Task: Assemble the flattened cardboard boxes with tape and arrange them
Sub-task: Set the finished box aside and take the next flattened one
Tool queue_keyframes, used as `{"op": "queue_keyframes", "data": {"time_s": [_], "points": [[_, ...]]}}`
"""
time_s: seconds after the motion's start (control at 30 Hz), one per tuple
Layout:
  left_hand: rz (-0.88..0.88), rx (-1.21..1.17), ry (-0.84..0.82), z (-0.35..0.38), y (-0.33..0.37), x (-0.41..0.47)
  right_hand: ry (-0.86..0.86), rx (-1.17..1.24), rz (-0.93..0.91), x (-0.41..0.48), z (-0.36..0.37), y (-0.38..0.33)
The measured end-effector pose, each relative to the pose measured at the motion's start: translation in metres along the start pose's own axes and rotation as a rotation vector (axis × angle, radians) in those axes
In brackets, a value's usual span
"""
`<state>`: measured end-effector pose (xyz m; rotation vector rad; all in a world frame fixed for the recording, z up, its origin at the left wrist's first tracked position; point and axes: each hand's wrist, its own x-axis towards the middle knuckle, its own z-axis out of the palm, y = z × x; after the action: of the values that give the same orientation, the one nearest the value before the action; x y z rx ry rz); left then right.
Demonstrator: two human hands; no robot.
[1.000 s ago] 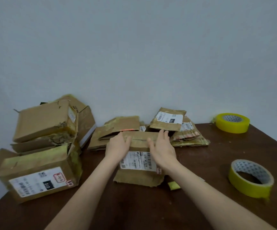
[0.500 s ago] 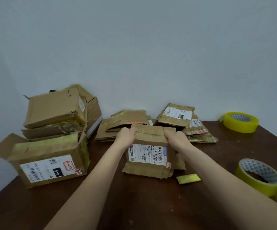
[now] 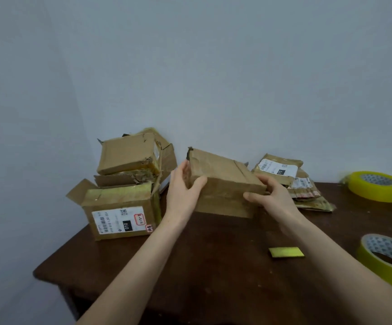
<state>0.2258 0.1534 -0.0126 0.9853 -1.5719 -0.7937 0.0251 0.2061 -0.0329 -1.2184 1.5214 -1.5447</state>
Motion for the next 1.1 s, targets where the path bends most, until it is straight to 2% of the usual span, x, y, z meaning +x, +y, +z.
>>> {"op": "queue_keyframes", "data": {"time_s": [0.1,0.23,0.33,0.43,0.63,0.7,0.8,0.9,0.97,1.03,1.1], "points": [[0.053,-0.019,0.101,-0.009,0.005,-0.011,-0.040,0.086,0.046,-0.001,0.011,0.004],[0.123,0.057,0.116,-0.014,-0.006,-0.032,0.061,0.248,0.108,-0.001,0.027,0.015],[0.155,0.051,0.179,-0.032,-0.008,-0.049,-0.050,0.237,0.093,-0.009,0.042,0.016],[0.167,0.050,0.271,-0.059,-0.016,-0.071,-0.159,0.116,0.029,-0.029,0.064,0.012],[-0.074,0.186,0.527,-0.123,-0.044,-0.106,-0.218,-0.273,-0.140,-0.076,0.136,0.023],[-0.201,0.276,0.497,-0.140,-0.059,-0.109,-0.224,-0.407,-0.164,-0.086,0.161,0.028],[-0.343,0.387,0.338,-0.156,-0.073,-0.106,-0.259,-0.537,-0.161,-0.087,0.185,0.030],[-0.395,0.399,0.402,-0.158,-0.061,-0.099,-0.345,-0.594,-0.138,-0.078,0.189,0.028],[-0.298,0.480,0.503,-0.148,-0.042,-0.100,-0.345,-0.609,-0.136,-0.072,0.179,0.024],[-0.016,0.543,0.561,-0.130,-0.019,-0.102,-0.295,-0.598,-0.138,-0.063,0.163,0.022],[0.258,0.590,0.529,-0.102,-0.001,-0.097,-0.223,-0.599,-0.128,-0.050,0.143,0.019]]}}
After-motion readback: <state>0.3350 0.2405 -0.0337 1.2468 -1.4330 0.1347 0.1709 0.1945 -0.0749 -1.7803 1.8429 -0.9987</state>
